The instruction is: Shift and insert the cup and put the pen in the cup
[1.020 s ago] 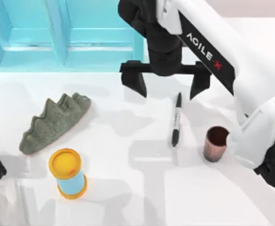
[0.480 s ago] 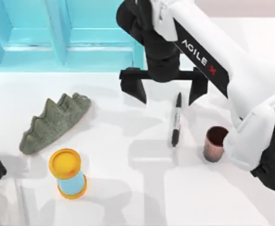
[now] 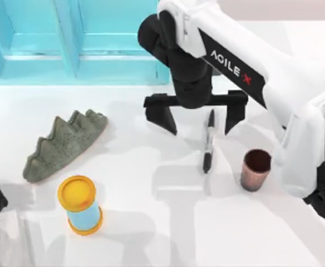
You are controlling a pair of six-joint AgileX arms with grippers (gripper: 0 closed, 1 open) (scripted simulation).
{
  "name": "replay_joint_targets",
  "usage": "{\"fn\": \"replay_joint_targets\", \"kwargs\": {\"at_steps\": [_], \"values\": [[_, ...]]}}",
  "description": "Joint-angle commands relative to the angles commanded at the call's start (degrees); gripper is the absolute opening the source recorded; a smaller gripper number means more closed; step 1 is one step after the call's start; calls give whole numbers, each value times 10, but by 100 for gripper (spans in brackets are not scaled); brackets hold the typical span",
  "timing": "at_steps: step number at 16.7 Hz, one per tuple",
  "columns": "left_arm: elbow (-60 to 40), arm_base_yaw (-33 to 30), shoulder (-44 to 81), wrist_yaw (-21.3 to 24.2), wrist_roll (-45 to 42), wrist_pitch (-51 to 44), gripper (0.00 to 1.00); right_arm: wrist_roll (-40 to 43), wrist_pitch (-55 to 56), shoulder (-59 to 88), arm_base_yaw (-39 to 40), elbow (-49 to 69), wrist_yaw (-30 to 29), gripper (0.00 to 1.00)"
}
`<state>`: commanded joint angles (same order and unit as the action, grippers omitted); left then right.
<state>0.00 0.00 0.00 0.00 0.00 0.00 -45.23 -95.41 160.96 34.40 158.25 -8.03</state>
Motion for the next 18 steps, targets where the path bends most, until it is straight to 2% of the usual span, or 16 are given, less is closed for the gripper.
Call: {"fn": "replay_joint_targets", "kwargs": {"at_steps": [11,18], "values": [[0,0,0,0,0,0,100,6,166,-85,-6,-249,1,100],[0,0,0,0,0,0,100,9,231,-118,-8,-347,1,100]]}}
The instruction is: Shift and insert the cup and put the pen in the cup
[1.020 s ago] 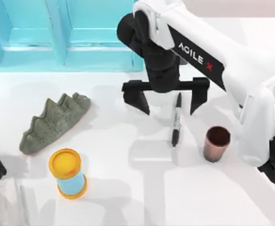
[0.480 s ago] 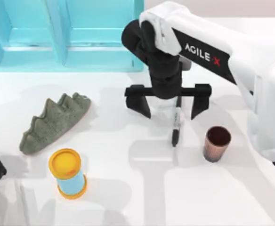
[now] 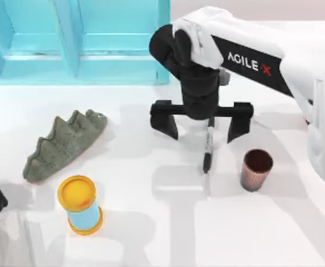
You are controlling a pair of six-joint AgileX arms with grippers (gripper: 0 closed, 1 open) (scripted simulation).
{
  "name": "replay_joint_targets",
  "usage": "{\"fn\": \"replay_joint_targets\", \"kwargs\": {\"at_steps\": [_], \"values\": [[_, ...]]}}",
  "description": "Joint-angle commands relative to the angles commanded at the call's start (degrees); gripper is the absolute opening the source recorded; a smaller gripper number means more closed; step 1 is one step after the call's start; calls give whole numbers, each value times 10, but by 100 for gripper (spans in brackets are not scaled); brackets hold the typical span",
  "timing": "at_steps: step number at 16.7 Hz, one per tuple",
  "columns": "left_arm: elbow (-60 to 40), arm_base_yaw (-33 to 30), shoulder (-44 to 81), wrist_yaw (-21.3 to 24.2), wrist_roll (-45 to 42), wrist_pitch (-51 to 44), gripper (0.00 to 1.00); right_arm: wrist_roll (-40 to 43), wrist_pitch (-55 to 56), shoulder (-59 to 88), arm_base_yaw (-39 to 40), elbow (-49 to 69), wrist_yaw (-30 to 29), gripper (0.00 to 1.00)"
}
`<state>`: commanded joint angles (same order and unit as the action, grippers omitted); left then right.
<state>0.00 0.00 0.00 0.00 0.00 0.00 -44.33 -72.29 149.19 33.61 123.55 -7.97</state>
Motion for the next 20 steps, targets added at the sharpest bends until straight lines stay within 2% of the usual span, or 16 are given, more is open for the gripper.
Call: {"fn": "replay_joint_targets", "kwargs": {"at_steps": [7,20], "values": [[0,0,0,0,0,0,100,0,5,-3,0,-8,0,100],[0,0,0,0,0,0,100,0,5,-3,0,-8,0,2]]}}
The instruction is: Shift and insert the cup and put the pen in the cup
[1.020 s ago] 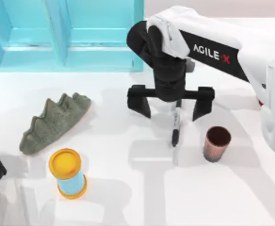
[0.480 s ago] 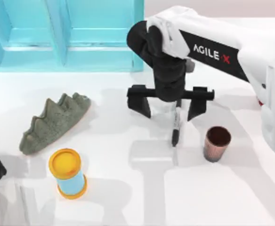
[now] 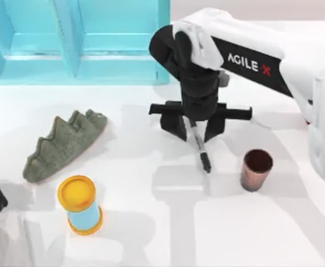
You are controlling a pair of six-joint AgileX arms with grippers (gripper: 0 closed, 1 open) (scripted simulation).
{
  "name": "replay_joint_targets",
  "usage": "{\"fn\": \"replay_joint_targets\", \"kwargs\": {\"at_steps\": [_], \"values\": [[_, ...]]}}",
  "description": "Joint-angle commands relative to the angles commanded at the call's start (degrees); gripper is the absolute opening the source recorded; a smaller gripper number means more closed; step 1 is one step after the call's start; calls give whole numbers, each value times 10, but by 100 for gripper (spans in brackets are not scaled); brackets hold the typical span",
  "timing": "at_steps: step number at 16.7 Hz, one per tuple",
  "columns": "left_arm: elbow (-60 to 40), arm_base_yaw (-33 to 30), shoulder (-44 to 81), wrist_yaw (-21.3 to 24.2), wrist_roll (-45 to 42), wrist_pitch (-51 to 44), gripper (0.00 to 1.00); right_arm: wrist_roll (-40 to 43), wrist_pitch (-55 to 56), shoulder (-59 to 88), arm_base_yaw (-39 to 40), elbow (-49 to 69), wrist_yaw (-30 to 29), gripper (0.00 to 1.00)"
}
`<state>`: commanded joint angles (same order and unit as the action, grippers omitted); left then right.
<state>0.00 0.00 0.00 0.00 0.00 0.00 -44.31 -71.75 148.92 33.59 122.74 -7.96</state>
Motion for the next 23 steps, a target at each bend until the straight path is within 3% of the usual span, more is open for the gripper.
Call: {"fn": "replay_joint_targets", "kwargs": {"at_steps": [10,23], "values": [[0,0,0,0,0,0,100,-15,5,-28,6,21,19,0],[0,0,0,0,0,0,100,-72,-38,-202,64,-111,24,0]]}}
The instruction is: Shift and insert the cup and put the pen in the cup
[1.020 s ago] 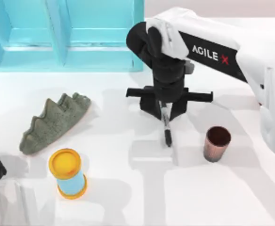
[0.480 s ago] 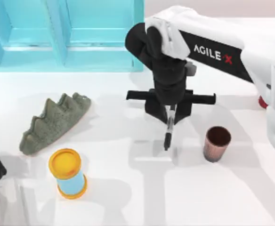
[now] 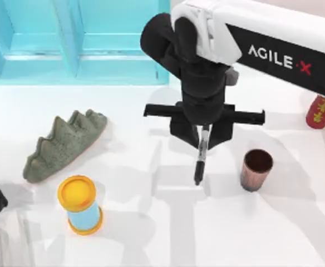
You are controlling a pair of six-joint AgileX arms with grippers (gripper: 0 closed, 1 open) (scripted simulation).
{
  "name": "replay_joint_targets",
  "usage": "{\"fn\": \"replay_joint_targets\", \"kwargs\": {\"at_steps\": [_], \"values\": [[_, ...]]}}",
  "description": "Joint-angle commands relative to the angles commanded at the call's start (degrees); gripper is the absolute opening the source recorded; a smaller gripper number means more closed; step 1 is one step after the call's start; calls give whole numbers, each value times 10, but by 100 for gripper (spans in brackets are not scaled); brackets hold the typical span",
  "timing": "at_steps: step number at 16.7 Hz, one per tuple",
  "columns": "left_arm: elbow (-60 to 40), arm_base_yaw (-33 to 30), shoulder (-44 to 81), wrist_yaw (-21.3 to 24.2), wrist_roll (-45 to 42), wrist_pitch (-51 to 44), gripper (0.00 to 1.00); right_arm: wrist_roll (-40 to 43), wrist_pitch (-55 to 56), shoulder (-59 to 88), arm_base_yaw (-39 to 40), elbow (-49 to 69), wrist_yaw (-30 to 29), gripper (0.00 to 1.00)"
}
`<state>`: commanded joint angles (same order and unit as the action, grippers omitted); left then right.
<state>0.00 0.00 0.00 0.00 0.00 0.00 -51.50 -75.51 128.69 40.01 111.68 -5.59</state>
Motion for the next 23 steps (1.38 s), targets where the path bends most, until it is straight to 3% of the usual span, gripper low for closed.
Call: {"fn": "replay_joint_targets", "kwargs": {"at_steps": [14,18,23], "values": [[0,0,0,0,0,0,100,-6,8,-57,22,-77,-16,0],[0,0,0,0,0,0,100,49,126,-69,37,-148,-81,0],[0,0,0,0,0,0,100,156,376,-119,67,-266,-205,0]]}}
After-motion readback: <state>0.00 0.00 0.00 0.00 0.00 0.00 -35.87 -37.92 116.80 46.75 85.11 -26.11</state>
